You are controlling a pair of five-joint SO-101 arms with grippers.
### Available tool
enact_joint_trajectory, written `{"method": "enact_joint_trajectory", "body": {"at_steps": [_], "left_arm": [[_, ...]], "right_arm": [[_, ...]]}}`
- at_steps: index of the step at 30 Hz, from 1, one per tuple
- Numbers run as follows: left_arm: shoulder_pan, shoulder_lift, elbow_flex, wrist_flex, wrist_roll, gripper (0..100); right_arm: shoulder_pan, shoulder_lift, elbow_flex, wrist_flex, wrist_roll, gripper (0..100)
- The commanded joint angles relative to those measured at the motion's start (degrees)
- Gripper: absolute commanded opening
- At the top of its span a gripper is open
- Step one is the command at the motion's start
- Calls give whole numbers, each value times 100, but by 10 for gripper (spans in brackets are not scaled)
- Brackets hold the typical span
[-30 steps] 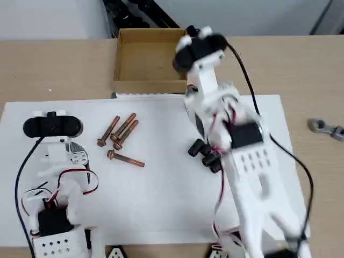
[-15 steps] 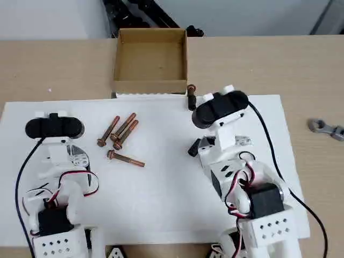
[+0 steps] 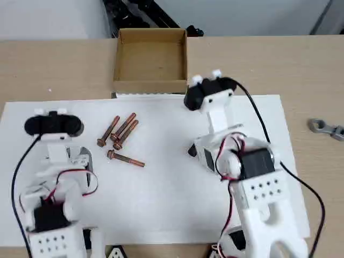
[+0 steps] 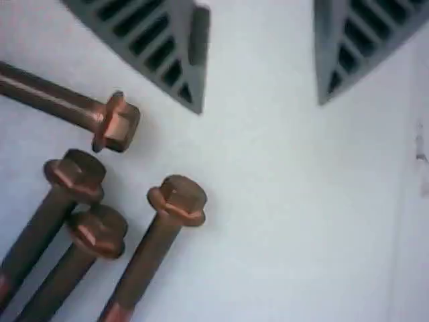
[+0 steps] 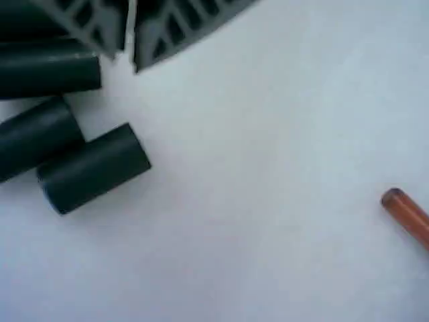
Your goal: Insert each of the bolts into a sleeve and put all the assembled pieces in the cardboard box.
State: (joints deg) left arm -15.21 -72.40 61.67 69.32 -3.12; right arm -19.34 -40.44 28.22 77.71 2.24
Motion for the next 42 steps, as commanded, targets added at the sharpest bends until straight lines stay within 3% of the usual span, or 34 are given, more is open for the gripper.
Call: {"method": "enact_joint_trajectory", "body": {"at_steps": [1,4,10,16,23,26,30,42], "left_arm": [[26,1204,-743,0,-360,108],[246,2611,-1560,35,-941,108],[1512,5486,-3345,378,-2180,108],[1714,7411,-5024,1292,-3895,108],[1723,6910,-5332,2760,-5433,109],[1758,6479,-5305,2989,-5855,109],[1873,6576,-5059,2892,-6242,138],[1908,7877,-5033,1916,-6277,146]], "right_arm": [[-48,347,-536,215,-53,3],[-84,549,-642,426,-62,3],[-75,646,-686,409,-62,3],[-48,646,-668,453,-53,3],[-48,646,-659,453,-53,3],[-48,646,-659,444,-53,3],[-48,655,-659,435,-53,3],[-48,655,-659,409,-53,3]]}}
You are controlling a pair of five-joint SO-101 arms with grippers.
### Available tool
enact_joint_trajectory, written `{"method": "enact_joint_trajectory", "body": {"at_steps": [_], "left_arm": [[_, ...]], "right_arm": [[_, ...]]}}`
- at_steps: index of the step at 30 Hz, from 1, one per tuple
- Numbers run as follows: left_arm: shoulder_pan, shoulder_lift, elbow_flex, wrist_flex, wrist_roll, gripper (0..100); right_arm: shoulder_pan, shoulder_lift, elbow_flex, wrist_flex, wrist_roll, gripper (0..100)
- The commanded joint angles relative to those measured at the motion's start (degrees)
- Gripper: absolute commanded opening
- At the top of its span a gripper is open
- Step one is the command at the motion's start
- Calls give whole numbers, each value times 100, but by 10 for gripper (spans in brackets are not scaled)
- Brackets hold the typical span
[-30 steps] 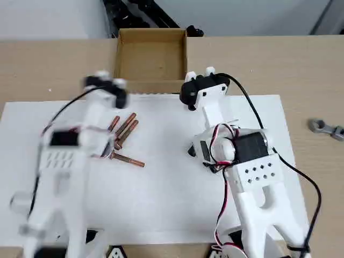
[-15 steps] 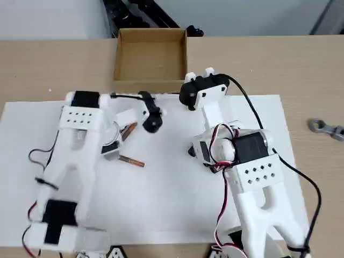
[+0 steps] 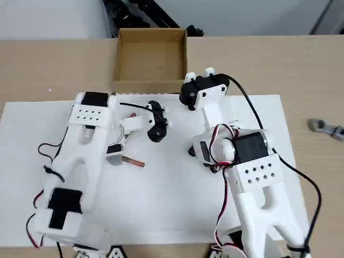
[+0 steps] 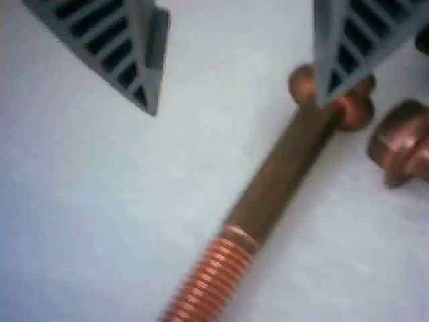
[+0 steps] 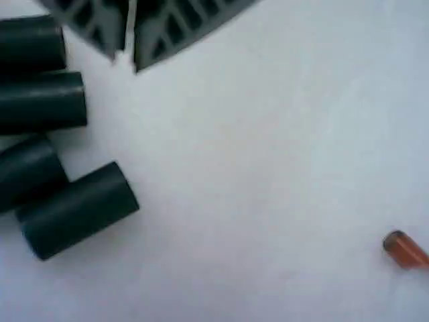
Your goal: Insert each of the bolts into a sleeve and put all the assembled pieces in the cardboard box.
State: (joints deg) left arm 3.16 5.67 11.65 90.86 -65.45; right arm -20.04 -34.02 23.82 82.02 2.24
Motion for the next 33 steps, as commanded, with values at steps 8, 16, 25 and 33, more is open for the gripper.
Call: {"method": "enact_joint_trajectory", "body": {"at_steps": [8,16,25,33], "left_arm": [[70,826,-22,-668,-44,145],[62,1248,-22,-949,-35,145],[62,1486,-13,-932,-9,24],[79,1442,-40,-422,114,6]], "right_arm": [[31,13,-220,-31,-53,3],[31,13,-220,-31,-53,3],[31,13,-220,-40,-53,3],[31,13,-220,-40,-53,3]]}}
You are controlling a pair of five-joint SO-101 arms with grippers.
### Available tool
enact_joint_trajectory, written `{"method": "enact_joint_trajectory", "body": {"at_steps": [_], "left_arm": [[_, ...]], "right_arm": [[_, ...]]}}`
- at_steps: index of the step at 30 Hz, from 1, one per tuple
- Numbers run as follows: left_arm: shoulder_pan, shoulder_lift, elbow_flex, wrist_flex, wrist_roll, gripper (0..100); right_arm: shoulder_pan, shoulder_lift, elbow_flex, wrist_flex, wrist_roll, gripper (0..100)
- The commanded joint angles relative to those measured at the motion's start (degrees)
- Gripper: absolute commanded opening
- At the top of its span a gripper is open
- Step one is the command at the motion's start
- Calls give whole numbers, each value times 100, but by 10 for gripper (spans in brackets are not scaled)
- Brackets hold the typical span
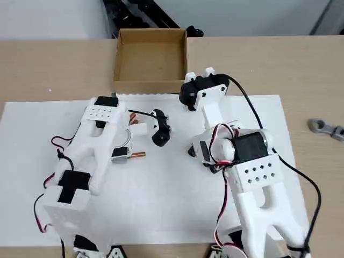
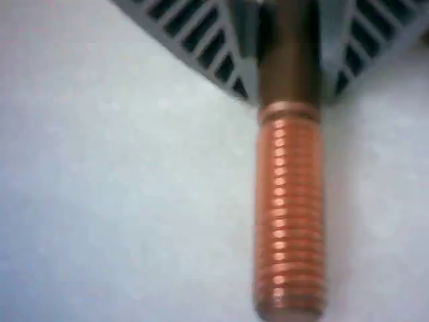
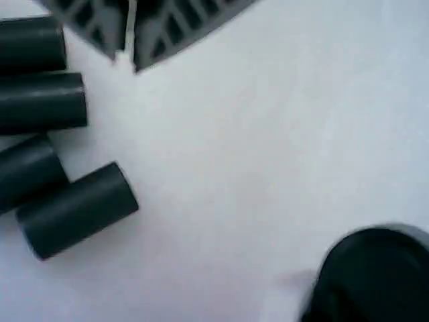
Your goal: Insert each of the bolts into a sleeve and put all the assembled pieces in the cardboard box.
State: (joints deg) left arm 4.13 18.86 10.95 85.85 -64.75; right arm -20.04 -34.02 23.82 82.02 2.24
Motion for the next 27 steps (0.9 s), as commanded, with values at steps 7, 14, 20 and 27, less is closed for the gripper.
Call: {"method": "enact_joint_trajectory", "body": {"at_steps": [7,14,20,27], "left_arm": [[-325,-1530,66,923,114,6],[53,-3622,734,1477,-826,6],[246,-4360,1930,1459,-2031,6],[132,-4079,2580,897,-2207,6]], "right_arm": [[31,13,-211,-40,-53,3],[31,13,-211,-40,-53,3],[31,13,-167,-40,-53,3],[31,13,18,-48,-53,3]]}}
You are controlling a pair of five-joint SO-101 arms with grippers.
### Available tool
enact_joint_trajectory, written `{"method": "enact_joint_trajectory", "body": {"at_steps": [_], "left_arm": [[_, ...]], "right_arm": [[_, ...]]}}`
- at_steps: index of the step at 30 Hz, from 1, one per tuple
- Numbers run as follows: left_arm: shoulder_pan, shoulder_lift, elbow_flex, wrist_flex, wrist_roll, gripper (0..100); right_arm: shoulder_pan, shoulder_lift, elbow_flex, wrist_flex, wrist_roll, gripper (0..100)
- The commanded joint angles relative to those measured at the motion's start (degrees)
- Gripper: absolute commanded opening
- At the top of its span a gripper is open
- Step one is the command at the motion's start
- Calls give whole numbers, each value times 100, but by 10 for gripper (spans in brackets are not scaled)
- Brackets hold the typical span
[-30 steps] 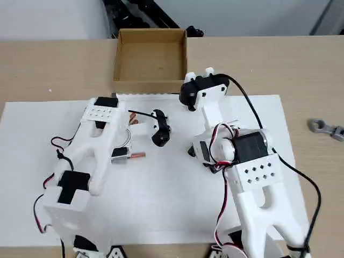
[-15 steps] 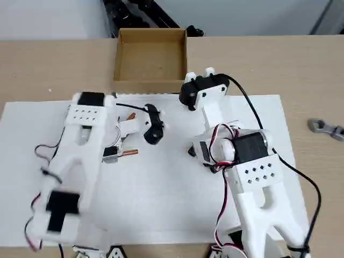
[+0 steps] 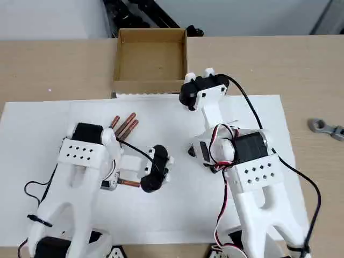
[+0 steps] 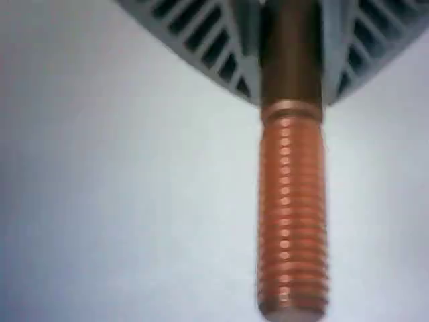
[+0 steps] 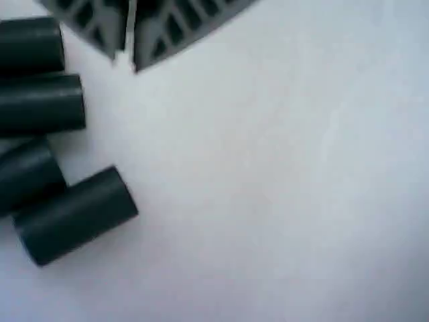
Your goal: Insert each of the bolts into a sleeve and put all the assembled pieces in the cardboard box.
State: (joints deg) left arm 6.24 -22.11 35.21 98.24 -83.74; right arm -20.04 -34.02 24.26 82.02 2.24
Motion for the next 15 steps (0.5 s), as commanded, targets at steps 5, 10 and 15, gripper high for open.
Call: {"method": "enact_joint_trajectory", "body": {"at_steps": [5,10,15], "left_arm": [[-352,554,620,-1468,-316,6],[-352,1266,725,-2136,-281,6],[-360,1574,303,-1749,18,51]], "right_arm": [[40,13,-26,-48,-53,3],[40,-22,-26,-180,-53,3],[40,4,-26,-207,-53,3]]}}
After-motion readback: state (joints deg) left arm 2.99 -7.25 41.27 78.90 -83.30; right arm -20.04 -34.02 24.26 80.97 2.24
